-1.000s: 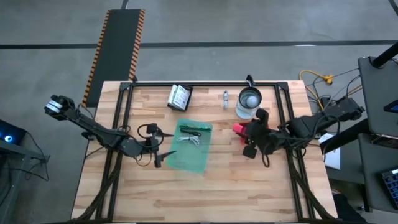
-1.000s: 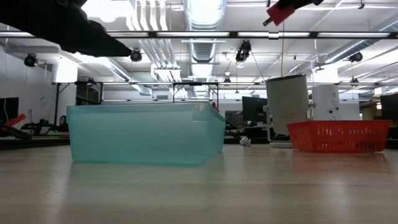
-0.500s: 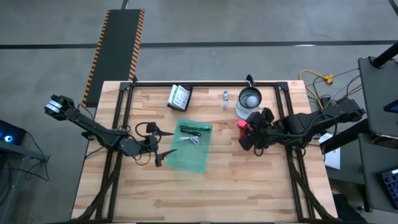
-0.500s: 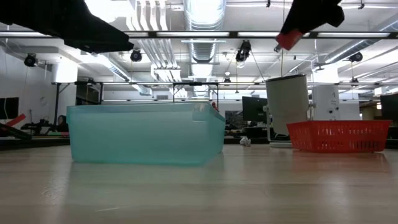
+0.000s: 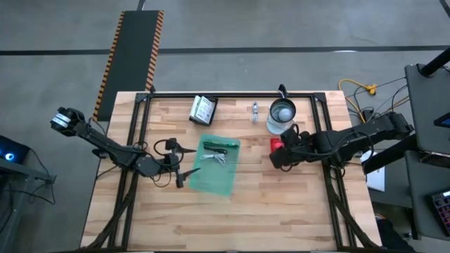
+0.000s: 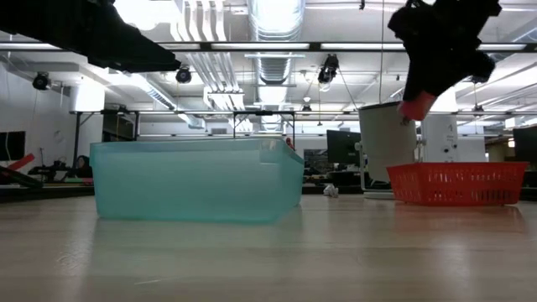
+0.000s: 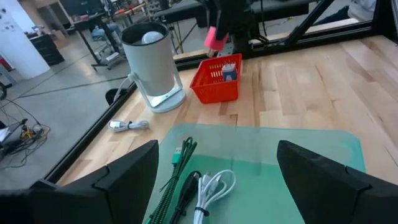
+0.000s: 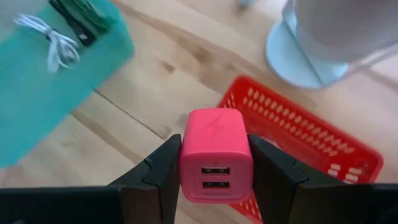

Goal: Pick and place items into bin
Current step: Put the pink charger adapter into the red basket

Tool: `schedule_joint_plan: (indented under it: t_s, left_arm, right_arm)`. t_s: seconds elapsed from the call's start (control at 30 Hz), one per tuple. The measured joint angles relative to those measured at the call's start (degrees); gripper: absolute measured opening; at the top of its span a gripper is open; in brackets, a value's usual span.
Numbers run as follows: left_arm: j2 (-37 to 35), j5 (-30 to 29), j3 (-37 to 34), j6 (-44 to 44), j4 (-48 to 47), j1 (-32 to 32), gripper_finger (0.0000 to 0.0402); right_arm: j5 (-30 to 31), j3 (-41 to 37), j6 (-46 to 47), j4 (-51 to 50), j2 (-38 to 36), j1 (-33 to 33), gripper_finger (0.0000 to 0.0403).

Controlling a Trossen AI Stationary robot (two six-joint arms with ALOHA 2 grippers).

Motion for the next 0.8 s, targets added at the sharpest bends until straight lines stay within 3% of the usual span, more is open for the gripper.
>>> schedule_joint_plan:
  t_s: [0.8]
  left_arm:
    - [0.0, 0.0, 0.0, -0.2, 0.0, 0.0, 0.0308]
  right_arm:
    - [-6.4, -10.2, 6.9, 0.0, 0.0, -2.4, 0.0141]
